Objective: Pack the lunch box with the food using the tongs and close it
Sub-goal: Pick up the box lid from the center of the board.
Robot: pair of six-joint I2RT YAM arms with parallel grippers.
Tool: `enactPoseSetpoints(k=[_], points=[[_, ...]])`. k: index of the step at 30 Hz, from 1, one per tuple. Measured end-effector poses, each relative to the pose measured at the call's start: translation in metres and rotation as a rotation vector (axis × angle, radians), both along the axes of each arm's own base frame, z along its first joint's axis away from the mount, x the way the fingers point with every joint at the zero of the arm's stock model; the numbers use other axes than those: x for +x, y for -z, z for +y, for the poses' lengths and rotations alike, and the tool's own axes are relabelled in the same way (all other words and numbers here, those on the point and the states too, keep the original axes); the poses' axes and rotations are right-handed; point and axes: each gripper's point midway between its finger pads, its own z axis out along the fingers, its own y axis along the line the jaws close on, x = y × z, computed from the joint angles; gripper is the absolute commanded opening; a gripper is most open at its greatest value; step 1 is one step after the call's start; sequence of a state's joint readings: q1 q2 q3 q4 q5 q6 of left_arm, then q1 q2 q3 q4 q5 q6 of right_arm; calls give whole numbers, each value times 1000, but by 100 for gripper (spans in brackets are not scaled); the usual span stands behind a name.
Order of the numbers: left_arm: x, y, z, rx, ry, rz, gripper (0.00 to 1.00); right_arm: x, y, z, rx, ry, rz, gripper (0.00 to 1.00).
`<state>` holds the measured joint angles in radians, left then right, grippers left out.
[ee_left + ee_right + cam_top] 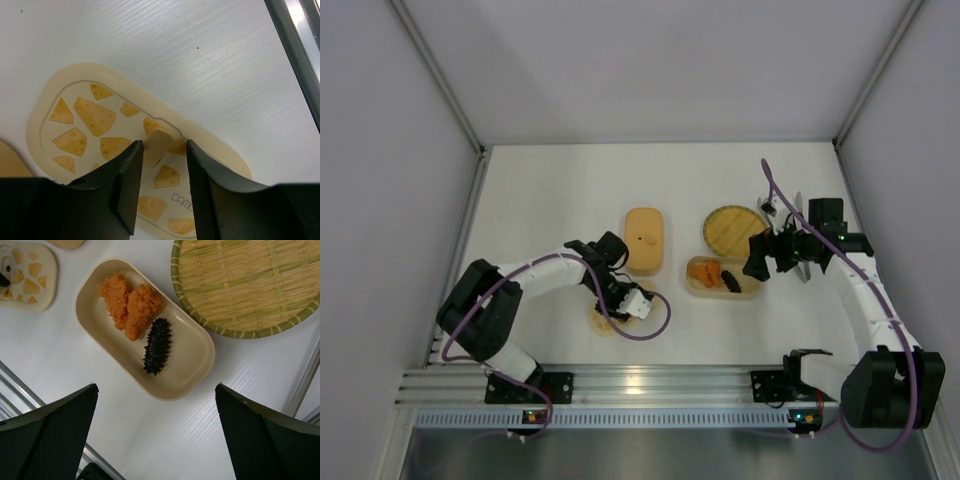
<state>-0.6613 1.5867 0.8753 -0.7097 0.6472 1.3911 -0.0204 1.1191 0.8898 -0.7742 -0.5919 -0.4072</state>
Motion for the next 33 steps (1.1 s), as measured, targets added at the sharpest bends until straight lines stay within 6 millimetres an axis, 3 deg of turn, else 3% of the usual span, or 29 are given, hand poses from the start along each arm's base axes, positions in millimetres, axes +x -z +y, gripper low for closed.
enactPoseSetpoints(k=[12,16,18,33], points=[[5,1,-7,21,-19,10,31,0,-4,-1,-7,4,-19,99],[4,0,-9,27,-32,16,5,0,-4,-1,-7,4,-20,99],[2,0,-10,32,-38,19,1,0,-4,-1,-7,4,-21,99],[-16,-39,-14,20,-82,-24,0,-1,-8,-1,-1,11,-31,99]])
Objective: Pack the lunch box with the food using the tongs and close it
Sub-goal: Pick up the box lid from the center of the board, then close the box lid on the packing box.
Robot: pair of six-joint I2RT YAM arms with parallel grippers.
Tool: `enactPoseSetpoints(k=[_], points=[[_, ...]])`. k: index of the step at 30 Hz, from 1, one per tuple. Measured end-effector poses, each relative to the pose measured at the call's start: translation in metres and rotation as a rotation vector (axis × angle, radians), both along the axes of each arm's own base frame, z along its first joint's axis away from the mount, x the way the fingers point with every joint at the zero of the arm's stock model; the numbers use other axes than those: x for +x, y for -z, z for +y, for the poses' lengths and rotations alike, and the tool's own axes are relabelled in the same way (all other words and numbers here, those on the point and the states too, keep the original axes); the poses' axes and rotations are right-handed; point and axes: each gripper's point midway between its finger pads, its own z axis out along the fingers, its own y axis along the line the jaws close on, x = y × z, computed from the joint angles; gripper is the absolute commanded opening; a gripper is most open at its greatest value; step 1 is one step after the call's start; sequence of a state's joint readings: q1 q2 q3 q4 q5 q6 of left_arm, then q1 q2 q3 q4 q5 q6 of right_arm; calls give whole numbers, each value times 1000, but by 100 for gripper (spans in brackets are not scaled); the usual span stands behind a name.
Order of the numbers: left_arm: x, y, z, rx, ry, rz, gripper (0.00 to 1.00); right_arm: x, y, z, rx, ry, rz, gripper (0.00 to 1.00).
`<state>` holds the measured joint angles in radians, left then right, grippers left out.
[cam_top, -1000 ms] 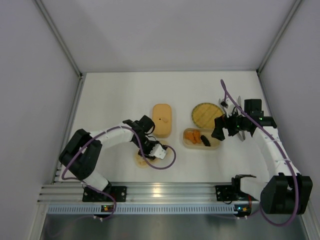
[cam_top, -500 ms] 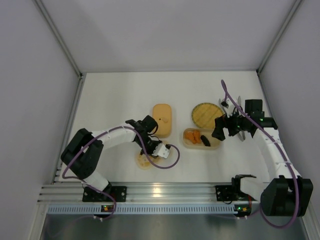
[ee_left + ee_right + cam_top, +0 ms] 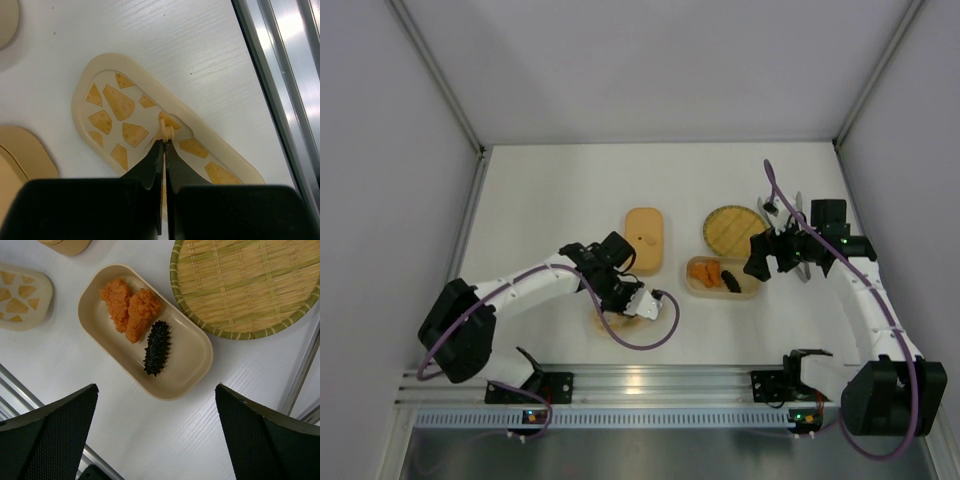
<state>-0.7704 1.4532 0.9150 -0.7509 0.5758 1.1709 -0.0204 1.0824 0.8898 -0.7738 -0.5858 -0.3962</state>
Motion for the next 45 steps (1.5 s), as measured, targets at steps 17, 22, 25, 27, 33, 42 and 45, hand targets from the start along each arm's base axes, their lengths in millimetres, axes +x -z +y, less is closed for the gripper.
enactPoseSetpoints(k=[17,22,25,27,33,42,45], points=[[23,-111,-22,-203,168,-351,0,-1,-1,3,22,12,14,99],[36,-123,-35,-248,275,-475,0,-2,-2,4,36,18,22,99],[47,-122,-45,-268,346,-545,0,-3,-3,6,48,17,26,99],[57,-119,-56,-283,390,-593,0,-3,-4,7,60,18,29,99],[86,-105,-93,-351,477,-716,0,0,-5,-6,102,68,39,99],[100,-94,-150,-512,567,-884,0,9,7,-37,210,174,156,100],[100,-93,-170,-564,586,-925,0,12,9,-51,274,217,199,99]])
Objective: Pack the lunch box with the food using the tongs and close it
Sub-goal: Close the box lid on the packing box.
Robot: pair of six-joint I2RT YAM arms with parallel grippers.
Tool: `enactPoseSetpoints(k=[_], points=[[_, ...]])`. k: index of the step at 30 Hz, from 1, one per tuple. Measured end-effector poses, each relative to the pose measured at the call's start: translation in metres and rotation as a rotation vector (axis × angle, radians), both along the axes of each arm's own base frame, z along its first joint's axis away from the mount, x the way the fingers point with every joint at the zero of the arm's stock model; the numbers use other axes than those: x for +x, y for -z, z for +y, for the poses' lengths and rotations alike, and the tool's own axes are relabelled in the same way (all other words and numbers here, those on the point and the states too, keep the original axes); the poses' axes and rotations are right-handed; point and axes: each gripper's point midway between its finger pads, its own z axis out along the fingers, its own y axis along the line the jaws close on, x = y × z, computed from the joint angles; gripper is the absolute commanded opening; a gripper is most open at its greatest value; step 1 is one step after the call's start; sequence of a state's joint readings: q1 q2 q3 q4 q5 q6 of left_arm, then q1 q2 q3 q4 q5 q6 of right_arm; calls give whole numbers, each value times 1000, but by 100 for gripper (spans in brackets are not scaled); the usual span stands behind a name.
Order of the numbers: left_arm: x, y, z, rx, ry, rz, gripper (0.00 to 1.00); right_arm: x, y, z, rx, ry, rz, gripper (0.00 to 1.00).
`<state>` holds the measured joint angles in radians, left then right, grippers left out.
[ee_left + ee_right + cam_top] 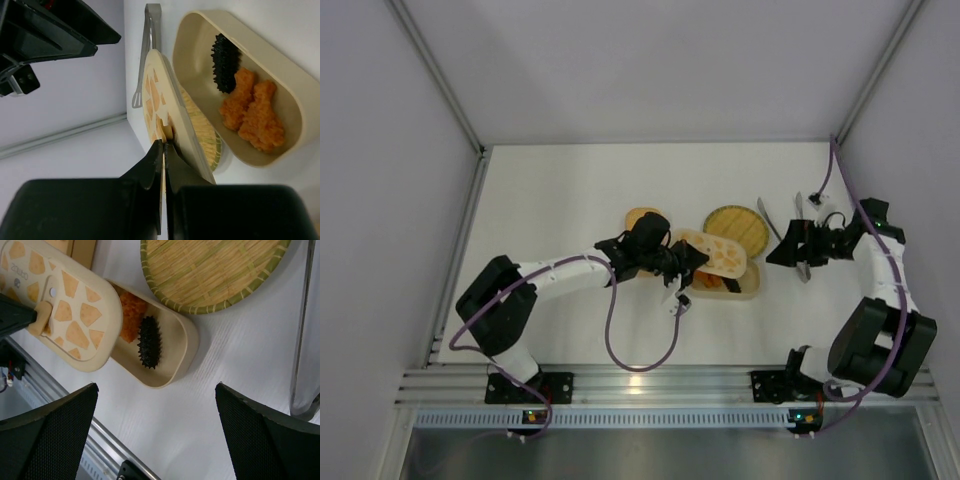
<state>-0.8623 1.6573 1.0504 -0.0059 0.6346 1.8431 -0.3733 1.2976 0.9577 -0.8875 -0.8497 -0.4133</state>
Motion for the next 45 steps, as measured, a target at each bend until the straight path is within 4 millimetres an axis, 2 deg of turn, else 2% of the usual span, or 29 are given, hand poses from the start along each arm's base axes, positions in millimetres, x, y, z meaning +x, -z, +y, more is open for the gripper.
enactPoseSetpoints(k=[4,11,17,33,40,45], points=[[-2,3,-19,-45,25,-24,0,-2,4,-9,60,26,43,99],[-7,9,-43,-94,31,-21,0,-9,5,-6,92,13,64,99],[-5,24,-60,-121,-18,5,0,-8,5,-6,93,10,63,99],[-1,45,-50,-133,-118,39,0,-8,8,-7,94,5,69,99],[-12,53,-49,-132,-105,42,0,-8,9,-7,91,6,70,99],[-15,51,-53,-153,-95,31,0,-8,10,-8,88,6,71,99]])
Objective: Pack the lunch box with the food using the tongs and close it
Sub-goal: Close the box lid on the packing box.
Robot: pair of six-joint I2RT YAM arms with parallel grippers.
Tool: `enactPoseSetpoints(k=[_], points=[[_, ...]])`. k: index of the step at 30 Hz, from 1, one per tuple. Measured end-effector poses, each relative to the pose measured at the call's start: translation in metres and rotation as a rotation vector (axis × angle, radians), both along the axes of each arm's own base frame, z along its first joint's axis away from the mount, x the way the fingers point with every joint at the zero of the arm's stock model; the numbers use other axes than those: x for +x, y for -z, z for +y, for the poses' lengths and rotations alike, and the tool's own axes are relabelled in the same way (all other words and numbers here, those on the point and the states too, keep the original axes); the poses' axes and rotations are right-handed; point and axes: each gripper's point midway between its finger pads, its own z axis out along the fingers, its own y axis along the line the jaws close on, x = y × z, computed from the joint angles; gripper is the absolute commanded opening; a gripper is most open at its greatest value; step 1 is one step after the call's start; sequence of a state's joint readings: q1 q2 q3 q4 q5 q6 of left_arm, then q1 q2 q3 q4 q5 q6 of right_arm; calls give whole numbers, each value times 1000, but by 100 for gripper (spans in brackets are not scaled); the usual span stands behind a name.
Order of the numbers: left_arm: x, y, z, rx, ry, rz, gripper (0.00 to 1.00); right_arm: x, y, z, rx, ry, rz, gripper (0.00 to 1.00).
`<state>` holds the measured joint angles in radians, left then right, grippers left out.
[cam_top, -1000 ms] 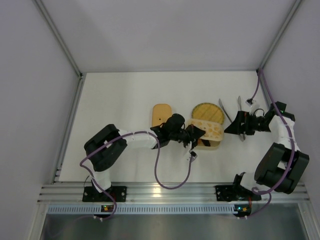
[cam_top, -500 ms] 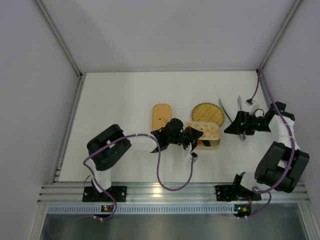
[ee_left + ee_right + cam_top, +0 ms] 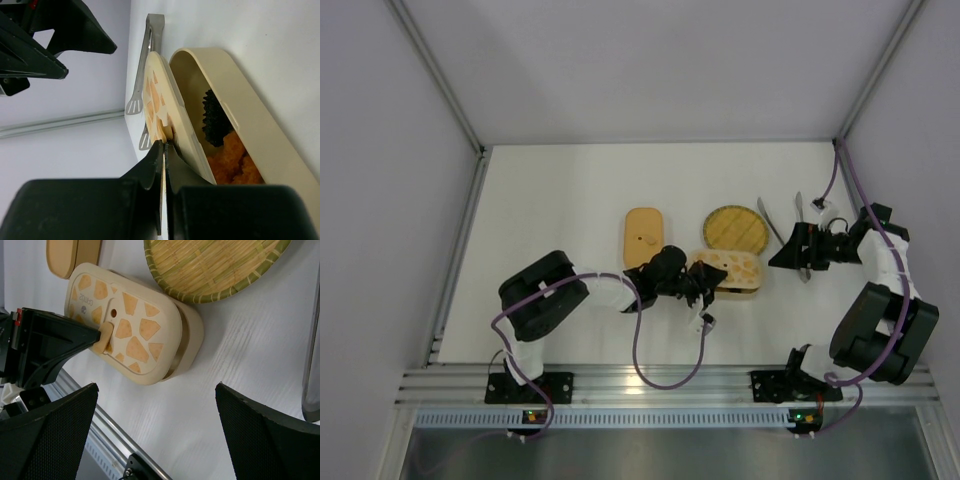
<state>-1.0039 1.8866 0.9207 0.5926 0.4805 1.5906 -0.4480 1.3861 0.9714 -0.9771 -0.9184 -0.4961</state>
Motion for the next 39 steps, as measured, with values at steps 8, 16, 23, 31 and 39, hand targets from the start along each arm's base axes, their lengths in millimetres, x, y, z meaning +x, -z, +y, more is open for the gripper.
enactPoseSetpoints(k=[8,16,23,31,39], points=[[1,19,-1,18,-1,13,0,0,1,-1,-7,0,2,99],[2,16,-3,-1,-4,14,0,0,1,-1,-9,0,2,99],[-3,25,3,12,-3,22,0,0,1,-1,-9,0,2,99],[-5,29,7,12,-2,23,0,0,1,-1,-10,-2,0,99],[-6,32,2,-17,24,0,0,0,2,-1,-12,-1,1,99]])
